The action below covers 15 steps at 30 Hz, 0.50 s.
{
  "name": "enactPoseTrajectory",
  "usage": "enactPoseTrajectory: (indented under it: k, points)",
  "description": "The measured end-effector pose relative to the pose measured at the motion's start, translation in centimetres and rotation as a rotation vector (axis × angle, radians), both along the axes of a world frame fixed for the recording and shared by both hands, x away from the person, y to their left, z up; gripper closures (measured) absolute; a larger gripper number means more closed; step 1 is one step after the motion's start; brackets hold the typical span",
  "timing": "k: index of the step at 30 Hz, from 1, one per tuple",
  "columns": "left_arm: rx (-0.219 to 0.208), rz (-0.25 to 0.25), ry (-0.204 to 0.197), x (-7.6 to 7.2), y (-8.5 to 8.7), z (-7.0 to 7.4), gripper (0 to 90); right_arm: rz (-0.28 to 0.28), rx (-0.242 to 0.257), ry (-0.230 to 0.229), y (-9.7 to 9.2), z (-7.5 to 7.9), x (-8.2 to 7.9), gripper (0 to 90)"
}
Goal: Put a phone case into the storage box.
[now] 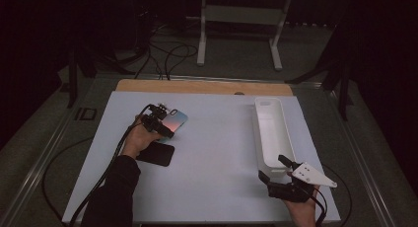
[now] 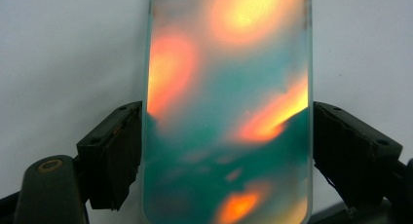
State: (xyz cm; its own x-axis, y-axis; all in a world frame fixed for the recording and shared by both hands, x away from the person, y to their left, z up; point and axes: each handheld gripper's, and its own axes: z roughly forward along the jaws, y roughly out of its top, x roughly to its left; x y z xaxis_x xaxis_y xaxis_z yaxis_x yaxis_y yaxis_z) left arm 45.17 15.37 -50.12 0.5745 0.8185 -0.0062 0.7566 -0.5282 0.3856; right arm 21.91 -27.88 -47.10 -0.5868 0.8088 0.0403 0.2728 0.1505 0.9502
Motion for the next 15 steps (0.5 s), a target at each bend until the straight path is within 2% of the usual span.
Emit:
enactPoseTrajectory:
  k: [4, 15]
  points:
    - [-0.031, 0.01, -0.028, -0.2, 0.0, 0.8, 17.0, -0.002, -0.001, -0.001, 0.0, 0.0, 0.0, 10.0]
    - [-0.073, -0.007, -0.111, -1.2, 0.0, 2.7, 16.9, -0.01, 0.011, -0.003, -0.3, 0.2, 0.2, 10.0]
